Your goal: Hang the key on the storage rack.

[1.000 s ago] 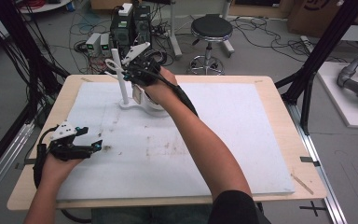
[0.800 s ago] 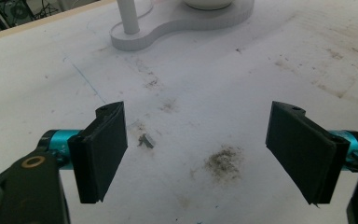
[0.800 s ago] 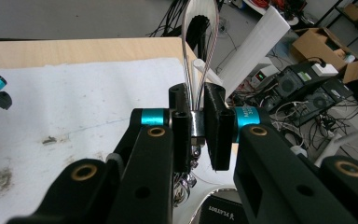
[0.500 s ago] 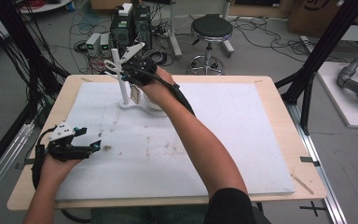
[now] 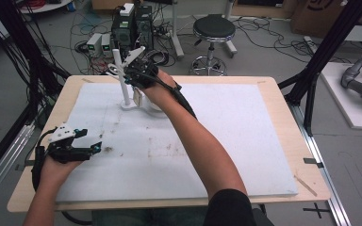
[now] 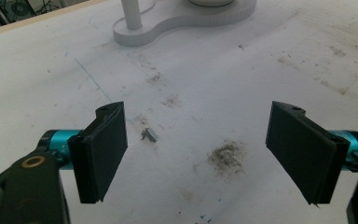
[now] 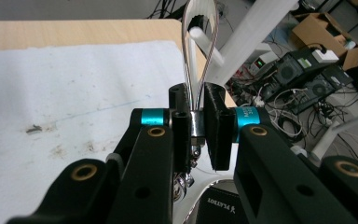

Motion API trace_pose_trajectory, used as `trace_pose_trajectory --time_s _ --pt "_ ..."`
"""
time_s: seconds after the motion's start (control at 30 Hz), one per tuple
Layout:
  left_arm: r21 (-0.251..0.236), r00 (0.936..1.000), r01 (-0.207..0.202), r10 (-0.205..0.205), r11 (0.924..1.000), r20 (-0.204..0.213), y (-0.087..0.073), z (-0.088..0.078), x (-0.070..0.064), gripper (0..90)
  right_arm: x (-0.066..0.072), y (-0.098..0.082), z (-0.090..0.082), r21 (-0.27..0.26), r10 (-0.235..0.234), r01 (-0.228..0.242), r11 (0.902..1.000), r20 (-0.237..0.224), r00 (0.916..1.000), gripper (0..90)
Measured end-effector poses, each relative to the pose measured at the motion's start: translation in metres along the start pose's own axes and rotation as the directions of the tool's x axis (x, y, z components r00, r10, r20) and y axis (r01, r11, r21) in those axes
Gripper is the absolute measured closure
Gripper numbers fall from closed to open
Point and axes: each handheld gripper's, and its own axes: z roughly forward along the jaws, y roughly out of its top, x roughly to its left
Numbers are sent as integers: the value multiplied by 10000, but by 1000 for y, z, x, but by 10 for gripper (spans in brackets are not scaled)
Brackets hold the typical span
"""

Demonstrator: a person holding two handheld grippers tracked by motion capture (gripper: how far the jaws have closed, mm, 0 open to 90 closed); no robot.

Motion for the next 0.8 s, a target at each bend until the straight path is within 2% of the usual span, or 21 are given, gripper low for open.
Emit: trace_pose_trajectory --time_s 0.03,0.23,0.37,0.43,0.5,0.8 --pt "-17 10000 24 -24 10000 -11 0 0 0 205 -1 -1 1 27 -79 79 10000 65 9999 827" --pt "-41 10000 42 -42 10000 -34 -1 -1 1 205 -4 -10 13 416 111 -118 9991 177 9998 827" --pt "-32 10000 58 -58 10000 -52 -1 -1 1 206 -6 -13 14 533 198 -209 9984 195 9996 813" --pt "-12 10000 38 -38 10000 -47 -1 -1 2 205 -6 -14 14 428 324 -331 9985 165 9993 667" --pt "-15 10000 38 -38 10000 -88 -1 0 1 206 -6 -14 12 363 433 -442 9984 244 9988 594" --pt "-40 10000 -30 30 10000 -43 1 1 -1 205 -7 -26 -6 308 734 -743 9968 287 9969 500"
